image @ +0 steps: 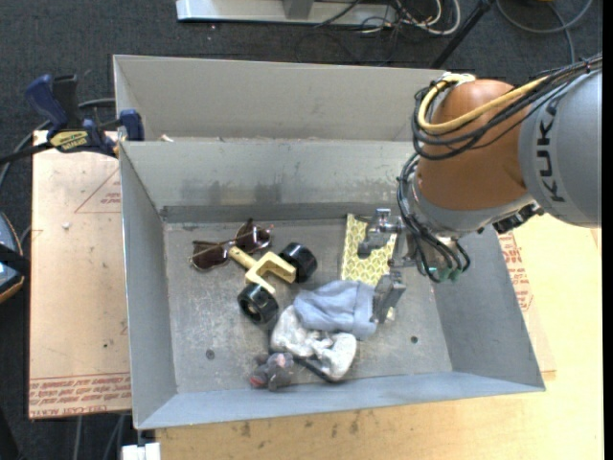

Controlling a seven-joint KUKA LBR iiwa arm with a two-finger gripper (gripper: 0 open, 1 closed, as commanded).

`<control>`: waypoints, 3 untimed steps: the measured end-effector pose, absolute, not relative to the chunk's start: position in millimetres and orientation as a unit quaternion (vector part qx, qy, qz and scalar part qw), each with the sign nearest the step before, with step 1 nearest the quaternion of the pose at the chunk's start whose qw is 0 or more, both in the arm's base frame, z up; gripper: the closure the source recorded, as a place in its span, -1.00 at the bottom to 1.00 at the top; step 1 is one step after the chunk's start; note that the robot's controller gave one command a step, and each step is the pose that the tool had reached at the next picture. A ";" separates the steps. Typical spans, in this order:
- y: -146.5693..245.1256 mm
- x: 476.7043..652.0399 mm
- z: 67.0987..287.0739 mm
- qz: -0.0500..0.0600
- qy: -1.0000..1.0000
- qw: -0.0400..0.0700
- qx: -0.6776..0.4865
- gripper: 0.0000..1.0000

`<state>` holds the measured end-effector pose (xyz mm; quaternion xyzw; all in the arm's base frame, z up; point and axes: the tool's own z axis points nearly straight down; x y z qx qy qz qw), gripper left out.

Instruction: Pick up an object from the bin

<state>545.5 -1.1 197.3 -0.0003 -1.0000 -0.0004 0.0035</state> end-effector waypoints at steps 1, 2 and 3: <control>-1.1 547.0 201.6 0.000 -1.000 0.000 0.000 -1.00; -2.4 550.4 164.6 -0.001 -1.000 -0.004 -0.027 -1.00; 0.3 546.9 116.5 0.000 -1.000 -0.001 -0.004 -1.00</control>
Offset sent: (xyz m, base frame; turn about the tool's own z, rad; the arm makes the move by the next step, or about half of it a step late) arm 0.0057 -0.0041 -0.1228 0.1705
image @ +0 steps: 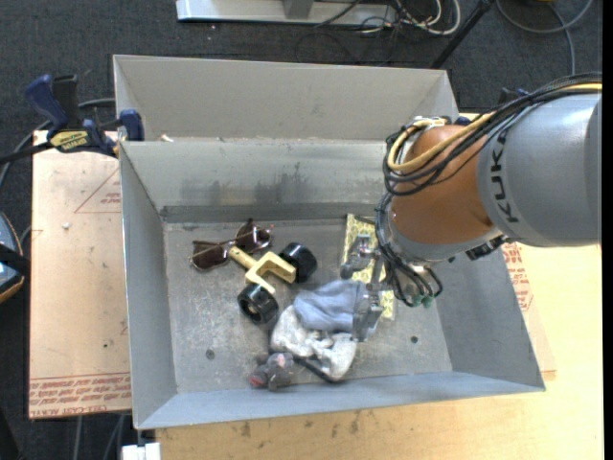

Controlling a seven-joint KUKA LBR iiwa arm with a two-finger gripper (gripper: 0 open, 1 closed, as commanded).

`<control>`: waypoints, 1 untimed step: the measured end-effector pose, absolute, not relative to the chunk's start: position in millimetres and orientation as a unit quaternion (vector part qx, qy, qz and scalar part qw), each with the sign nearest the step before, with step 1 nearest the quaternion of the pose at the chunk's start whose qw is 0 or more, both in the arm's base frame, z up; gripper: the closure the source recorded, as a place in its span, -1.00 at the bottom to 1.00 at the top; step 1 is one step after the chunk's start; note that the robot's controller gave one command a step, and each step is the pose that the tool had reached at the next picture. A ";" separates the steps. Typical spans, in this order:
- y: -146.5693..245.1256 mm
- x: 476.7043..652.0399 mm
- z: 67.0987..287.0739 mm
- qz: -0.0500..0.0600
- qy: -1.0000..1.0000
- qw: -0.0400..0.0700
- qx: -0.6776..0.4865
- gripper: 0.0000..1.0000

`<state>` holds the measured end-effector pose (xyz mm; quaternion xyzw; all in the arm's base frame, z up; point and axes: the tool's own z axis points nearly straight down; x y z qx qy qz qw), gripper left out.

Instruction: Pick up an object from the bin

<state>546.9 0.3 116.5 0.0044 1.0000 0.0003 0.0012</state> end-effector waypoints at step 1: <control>23.4 549.9 76.9 0.000 0.998 -0.008 0.063 1.00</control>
Offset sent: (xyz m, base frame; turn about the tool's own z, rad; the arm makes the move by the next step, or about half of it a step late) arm 0.0000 0.0000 0.0000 0.0000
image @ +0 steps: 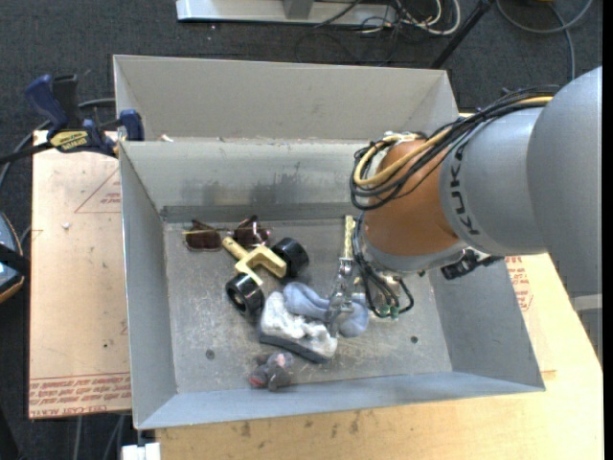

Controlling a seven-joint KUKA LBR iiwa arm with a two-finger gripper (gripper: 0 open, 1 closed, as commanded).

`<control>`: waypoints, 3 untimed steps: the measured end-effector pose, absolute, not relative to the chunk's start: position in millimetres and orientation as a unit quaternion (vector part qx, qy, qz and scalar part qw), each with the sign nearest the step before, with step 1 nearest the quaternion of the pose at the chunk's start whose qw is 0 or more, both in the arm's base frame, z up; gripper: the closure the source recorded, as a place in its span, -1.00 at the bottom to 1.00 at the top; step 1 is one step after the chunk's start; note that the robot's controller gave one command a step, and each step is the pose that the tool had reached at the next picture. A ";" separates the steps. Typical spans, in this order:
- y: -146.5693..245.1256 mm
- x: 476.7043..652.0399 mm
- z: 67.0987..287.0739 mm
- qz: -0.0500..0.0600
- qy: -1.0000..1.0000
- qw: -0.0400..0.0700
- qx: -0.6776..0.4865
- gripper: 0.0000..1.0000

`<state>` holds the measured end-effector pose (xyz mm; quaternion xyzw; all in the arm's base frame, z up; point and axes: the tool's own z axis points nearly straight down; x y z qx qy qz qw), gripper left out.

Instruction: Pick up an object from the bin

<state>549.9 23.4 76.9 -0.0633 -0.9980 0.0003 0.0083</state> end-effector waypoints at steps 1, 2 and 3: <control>23.4 549.9 76.8 0.000 -0.998 0.008 -0.063 1.00; 23.5 549.9 76.7 0.000 -0.998 0.008 -0.063 1.00; 23.5 549.9 76.7 0.000 -0.998 0.008 -0.063 1.00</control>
Offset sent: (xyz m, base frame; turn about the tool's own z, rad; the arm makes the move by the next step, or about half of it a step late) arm 0.0000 0.0000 0.0000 0.0000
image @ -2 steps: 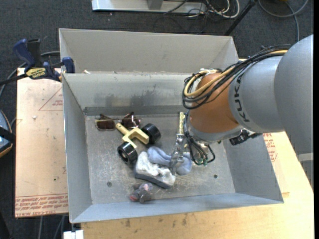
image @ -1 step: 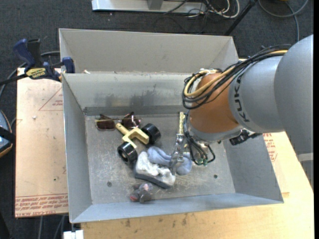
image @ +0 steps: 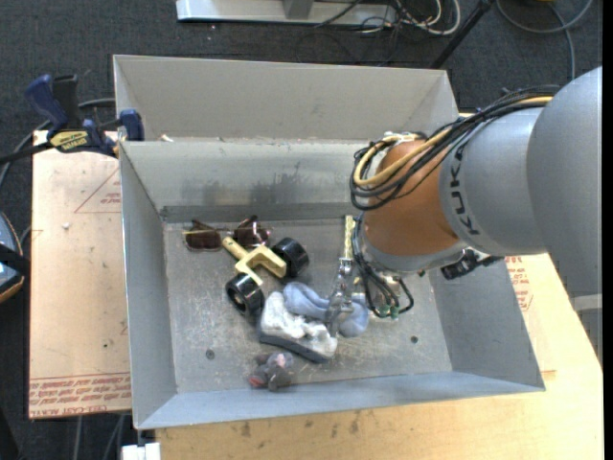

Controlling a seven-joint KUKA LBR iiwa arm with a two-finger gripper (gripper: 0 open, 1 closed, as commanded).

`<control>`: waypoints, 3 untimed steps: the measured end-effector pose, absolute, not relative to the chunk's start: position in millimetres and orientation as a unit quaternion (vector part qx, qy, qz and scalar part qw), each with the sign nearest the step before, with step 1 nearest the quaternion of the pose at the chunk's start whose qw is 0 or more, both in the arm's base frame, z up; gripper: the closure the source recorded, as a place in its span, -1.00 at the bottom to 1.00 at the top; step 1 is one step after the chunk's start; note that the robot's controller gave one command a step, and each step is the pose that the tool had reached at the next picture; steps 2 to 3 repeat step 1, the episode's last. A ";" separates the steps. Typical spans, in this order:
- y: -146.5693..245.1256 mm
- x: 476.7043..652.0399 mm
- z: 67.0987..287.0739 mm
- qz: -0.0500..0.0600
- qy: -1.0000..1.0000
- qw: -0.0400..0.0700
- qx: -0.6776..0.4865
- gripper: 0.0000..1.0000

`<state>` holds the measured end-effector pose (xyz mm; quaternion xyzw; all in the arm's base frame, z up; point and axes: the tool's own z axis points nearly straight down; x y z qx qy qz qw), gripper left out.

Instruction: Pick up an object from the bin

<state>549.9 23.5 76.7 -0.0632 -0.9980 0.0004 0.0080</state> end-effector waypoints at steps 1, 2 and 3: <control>37.4 595.4 209.7 -0.001 -0.996 -0.001 -0.094 1.00; 37.4 595.4 209.7 -0.001 -0.996 -0.001 -0.094 1.00; 37.4 595.4 209.7 -0.001 -0.996 -0.001 -0.094 1.00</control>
Offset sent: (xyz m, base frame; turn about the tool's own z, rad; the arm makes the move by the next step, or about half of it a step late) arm 0.0000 0.0000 0.0000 0.0000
